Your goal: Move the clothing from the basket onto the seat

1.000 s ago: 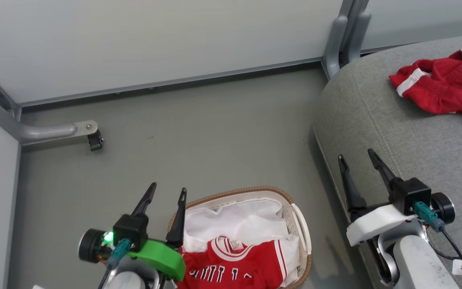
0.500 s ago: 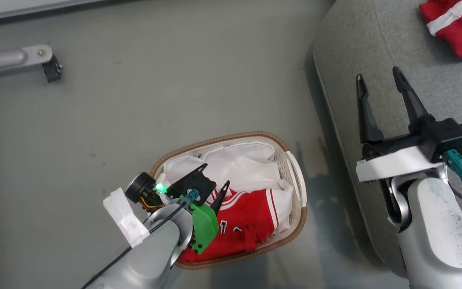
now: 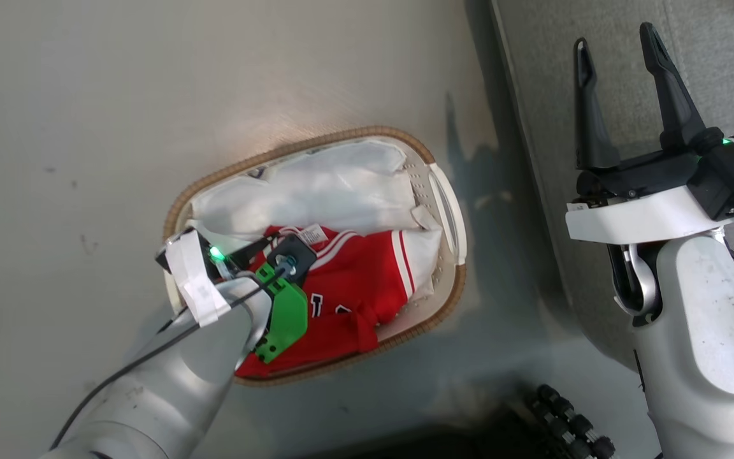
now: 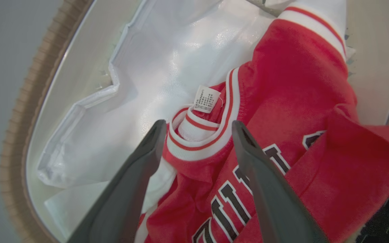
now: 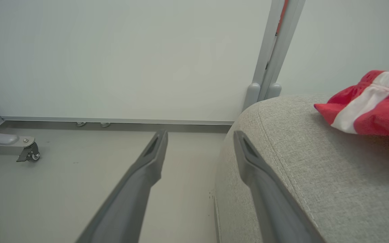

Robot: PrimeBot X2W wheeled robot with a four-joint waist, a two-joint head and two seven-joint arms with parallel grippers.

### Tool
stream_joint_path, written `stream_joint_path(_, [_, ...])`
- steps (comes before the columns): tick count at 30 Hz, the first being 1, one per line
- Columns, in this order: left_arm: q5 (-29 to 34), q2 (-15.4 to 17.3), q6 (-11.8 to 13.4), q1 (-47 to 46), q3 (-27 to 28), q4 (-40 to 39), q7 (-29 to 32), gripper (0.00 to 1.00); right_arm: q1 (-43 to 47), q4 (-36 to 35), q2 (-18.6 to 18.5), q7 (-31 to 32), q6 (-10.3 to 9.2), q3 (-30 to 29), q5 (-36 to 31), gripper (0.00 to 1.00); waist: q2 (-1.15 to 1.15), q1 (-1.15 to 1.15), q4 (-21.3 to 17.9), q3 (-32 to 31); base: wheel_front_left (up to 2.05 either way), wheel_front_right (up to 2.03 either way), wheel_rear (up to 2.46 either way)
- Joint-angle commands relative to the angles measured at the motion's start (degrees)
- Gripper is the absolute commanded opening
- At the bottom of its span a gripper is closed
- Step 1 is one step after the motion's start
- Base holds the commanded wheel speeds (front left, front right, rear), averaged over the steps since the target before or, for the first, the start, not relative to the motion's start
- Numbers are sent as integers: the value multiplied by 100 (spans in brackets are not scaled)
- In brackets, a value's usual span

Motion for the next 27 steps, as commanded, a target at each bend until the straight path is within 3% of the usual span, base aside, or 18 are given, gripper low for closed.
stream_joint_path(1, [-63,55,13,-179,-38,69,-2,100,-111,-44,-10,-12,-8,36,69,100,64,-1,-383,649,0,0,0])
stream_joint_path(8, [-223,157,12,-544,-80,381,69,100,-228,-56,-11,-12,-8,105,195,100,64,-1,-450,910,0,0,0])
stream_joint_path(16, [-415,180,28,-557,-29,592,682,100,-259,-14,-12,-12,-8,180,277,100,64,-1,-483,941,0,0,0])
stream_joint_path(17, [-445,173,26,-513,-20,605,745,95,-266,-7,-12,-12,-8,184,293,100,64,-1,-487,932,0,0,0])
stream_joint_path(19, [-496,166,23,-470,-10,613,790,31,-274,8,-12,-12,-8,192,299,100,64,-1,-494,915,0,0,0])
stream_joint_path(20, [-522,161,21,-460,-2,615,776,4,-276,17,-12,-12,-8,193,304,100,64,-1,-498,907,0,0,0])
stream_joint_path(21, [-551,146,20,-435,-1,616,757,0,-280,26,-12,-12,-8,197,308,100,64,-1,-500,895,0,0,0])
stream_joint_path(27, [-671,89,12,-312,-70,591,553,0,-225,96,-12,-12,-8,165,265,100,64,-1,-451,732,0,0,0])
